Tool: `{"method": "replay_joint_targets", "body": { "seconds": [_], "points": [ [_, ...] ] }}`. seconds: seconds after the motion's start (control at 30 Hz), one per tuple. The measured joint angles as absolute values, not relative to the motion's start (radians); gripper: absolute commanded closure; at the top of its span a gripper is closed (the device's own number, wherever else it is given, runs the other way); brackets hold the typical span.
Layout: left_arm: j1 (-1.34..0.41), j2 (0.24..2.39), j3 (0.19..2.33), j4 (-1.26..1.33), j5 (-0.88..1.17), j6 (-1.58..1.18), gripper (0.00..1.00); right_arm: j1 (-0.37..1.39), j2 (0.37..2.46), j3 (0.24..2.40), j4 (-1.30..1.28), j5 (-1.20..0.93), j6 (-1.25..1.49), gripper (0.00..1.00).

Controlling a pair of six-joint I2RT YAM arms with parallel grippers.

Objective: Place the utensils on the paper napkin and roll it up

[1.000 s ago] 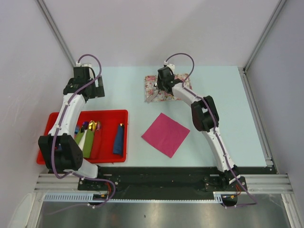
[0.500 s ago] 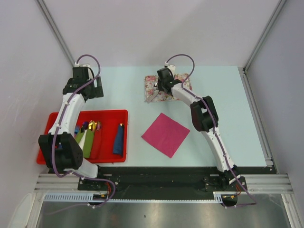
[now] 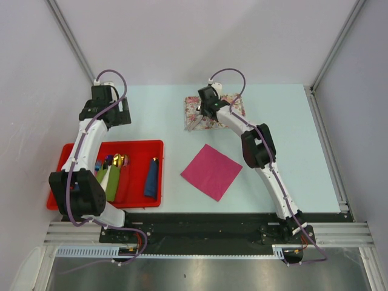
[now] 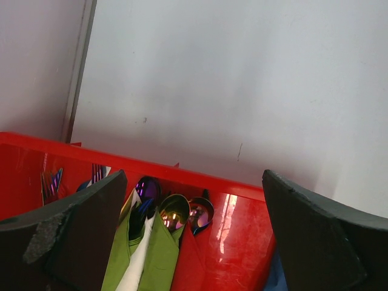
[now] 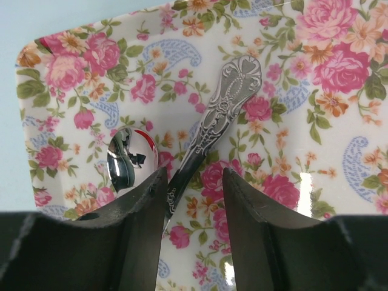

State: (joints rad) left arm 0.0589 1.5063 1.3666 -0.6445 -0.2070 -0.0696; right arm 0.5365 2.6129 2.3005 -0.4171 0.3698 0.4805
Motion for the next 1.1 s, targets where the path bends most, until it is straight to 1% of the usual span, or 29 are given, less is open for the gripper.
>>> {"method": "replay_joint_targets", "body": {
  "seconds": [0.23,0.33,0.43,0.47,0.53,0.67,0.83,0.9,1.03,1.1],
  "points": [
    [0.066,1.506,1.362,-0.64,-0.207,-0.069,0.0,0.542,2.621,2.321,-0.455,0.388,0.446,0.59],
    [0.071,1.506,1.35,-0.634,-0.207,-0.069,0.0,0.542,2.627,2.334,-0.464,0.384,0.432,0.63],
    [0.076,1.506,1.343,-0.633,-0.207,-0.069,0.0,0.542,2.627,2.337,-0.472,0.376,0.428,0.63],
    [0.077,1.506,1.342,-0.633,-0.207,-0.07,0.0,0.542,2.627,2.337,-0.474,0.371,0.428,0.67],
    [0.08,1.506,1.341,-0.63,-0.207,-0.07,0.0,0.54,2.627,2.337,-0.474,0.355,0.43,0.68],
    [0.084,1.506,1.341,-0.63,-0.207,-0.069,0.0,0.533,2.627,2.339,-0.474,0.323,0.437,0.54],
    [0.086,1.506,1.341,-0.63,-0.207,-0.069,0.0,0.533,2.627,2.341,-0.474,0.298,0.444,0.66],
    [0.087,1.506,1.341,-0.63,-0.207,-0.069,0.01,0.533,2.627,2.341,-0.475,0.296,0.445,0.67],
    [0.088,1.506,1.341,-0.63,-0.207,-0.069,0.0,0.53,2.627,2.341,-0.477,0.294,0.448,0.75],
    [0.088,1.506,1.341,-0.63,-0.207,-0.069,0.0,0.528,2.627,2.341,-0.477,0.289,0.454,0.76]
  ]
}}
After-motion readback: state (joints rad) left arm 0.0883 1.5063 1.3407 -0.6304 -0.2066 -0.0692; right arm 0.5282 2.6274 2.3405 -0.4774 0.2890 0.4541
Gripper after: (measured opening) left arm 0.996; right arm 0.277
